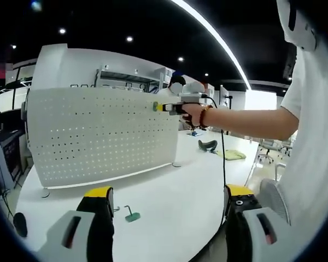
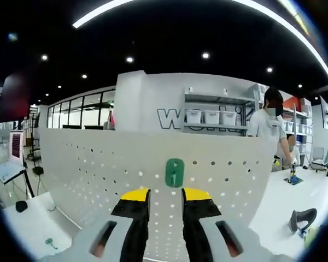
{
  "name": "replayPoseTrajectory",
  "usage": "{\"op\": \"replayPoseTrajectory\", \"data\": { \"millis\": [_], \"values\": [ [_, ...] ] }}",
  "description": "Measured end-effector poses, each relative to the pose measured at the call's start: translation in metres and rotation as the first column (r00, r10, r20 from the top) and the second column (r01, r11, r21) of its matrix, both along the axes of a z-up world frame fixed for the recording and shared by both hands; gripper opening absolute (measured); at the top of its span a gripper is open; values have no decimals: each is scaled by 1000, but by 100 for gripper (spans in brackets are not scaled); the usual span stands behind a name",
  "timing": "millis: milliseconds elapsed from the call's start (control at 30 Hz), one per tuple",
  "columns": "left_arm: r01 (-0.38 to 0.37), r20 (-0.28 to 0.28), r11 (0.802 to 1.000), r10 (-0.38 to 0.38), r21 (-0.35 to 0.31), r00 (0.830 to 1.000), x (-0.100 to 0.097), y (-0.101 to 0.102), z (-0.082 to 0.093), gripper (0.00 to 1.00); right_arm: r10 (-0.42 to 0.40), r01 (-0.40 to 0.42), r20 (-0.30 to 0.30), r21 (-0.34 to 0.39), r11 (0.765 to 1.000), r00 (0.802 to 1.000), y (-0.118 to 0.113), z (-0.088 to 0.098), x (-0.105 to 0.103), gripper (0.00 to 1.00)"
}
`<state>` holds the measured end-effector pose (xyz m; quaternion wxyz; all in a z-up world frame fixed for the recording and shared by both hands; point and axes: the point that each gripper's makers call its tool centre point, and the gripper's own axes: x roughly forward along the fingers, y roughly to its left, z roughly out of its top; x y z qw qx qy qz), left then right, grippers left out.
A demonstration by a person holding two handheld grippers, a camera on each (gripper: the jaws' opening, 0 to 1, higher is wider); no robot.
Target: Insert the hook assembly into the mounting plate slot until the hook locks in place.
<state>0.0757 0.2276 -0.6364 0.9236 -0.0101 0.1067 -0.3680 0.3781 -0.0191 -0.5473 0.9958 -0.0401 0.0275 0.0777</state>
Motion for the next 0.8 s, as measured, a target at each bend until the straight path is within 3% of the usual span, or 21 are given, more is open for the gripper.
{"op": "replayPoseTrajectory", "data": {
  "millis": [467,800],
  "values": [
    [-1,-2,1000,1,-11,1000,-15,9,-1,85,33,-32,-35,14,999,999,19,-18,-37,25],
    [1,2,1000,-1,-17,1000,-21,38,-5,85,66,-66,-77,1,998,995,45,-40,-69,32]
  ]
}}
